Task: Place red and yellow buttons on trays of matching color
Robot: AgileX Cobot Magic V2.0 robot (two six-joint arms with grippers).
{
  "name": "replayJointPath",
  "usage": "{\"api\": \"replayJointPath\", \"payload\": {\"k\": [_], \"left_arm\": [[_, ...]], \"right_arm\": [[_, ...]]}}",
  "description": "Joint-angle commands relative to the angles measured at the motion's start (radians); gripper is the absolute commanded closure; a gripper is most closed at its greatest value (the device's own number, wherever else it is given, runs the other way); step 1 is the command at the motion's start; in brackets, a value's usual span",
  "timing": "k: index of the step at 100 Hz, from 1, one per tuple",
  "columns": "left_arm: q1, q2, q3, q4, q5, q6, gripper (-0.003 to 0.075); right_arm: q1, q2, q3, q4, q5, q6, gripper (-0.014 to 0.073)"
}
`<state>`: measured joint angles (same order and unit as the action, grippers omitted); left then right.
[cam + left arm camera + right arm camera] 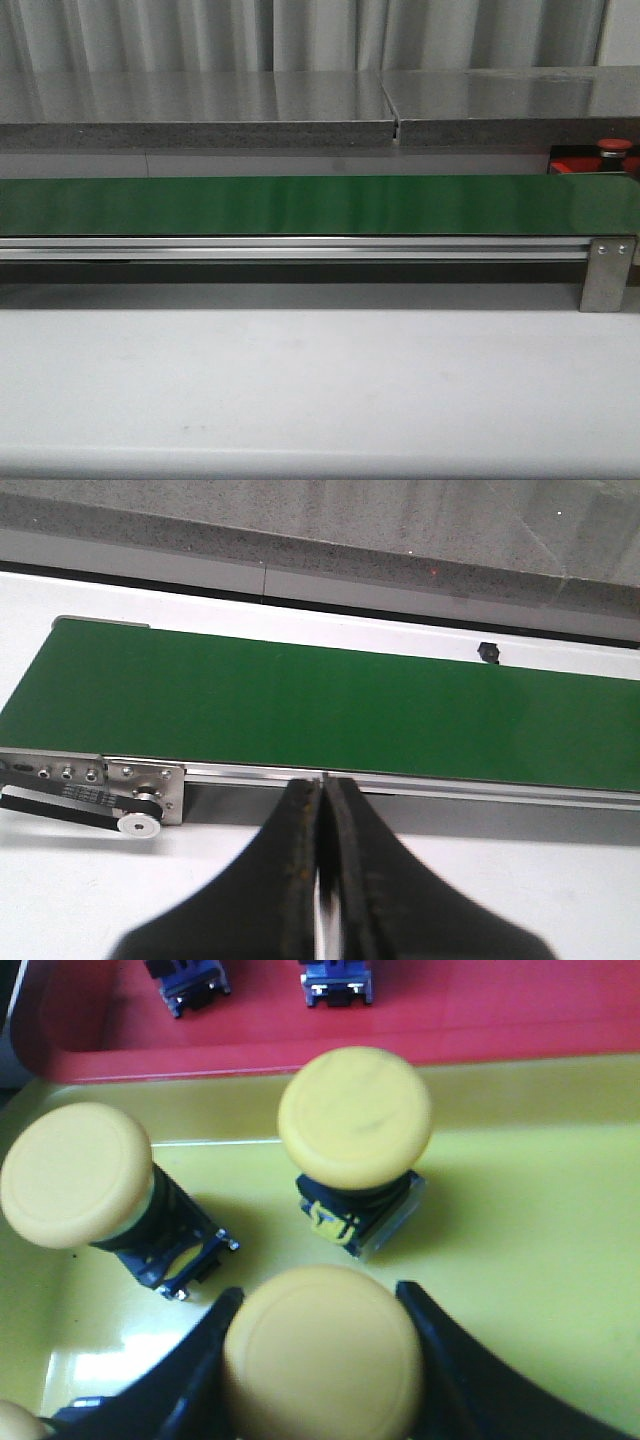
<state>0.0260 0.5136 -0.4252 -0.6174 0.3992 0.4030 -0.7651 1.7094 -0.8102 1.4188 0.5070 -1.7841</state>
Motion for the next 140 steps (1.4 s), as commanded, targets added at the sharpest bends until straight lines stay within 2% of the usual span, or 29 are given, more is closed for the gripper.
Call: {"api": "replayJointPath", "payload": {"k": [1,16,25,49,76,90,114,140], "left_arm": [[-0.007,0.002,-0.028,-0.024,-0.058,0.000,0.0741],[-0.007,0.002,-0.028,-0.024,-0.058,0.000,0.0741],[-0.007,0.002,-0.028,-0.024,-0.058,0.000,0.0741],[-0.007,0.002,-0.028,-0.024,-0.058,0.000,0.0741],[-0.007,0.002,-0.028,-0.024,-0.058,0.000,0.0741],[-0.007,0.002,-0.028,-0.024,-0.058,0.000,0.0741],[-0.007,0.002,-0.028,-0.024,-0.058,0.000,0.0741],[-0.007,0.002,-0.028,-0.024,-0.058,0.000,0.0741]], "right_arm": [[-0.005,-0.036,-0.018,0.023,0.029,-0.011,0.0290],[-0.005,-0.036,-0.018,0.048,0.034,-0.011,0.0084],[-0.005,-0.040,-0.018,0.072,0.035,-0.011,0.0016],[-0.004,-0.112,-0.018,0.092,0.073,-0.007,0.0011],[0.027,-0.280,-0.018,0.183,0.103,-0.003,0.0011],[0.122,-0.376,-0.018,0.196,0.039,-0.004,0.0011],[0.409,-0.507,-0.018,0.164,-0.187,-0.004,0.0011],[0.653,-0.637,0.016,0.160,-0.322,-0.004,0.0013]]}}
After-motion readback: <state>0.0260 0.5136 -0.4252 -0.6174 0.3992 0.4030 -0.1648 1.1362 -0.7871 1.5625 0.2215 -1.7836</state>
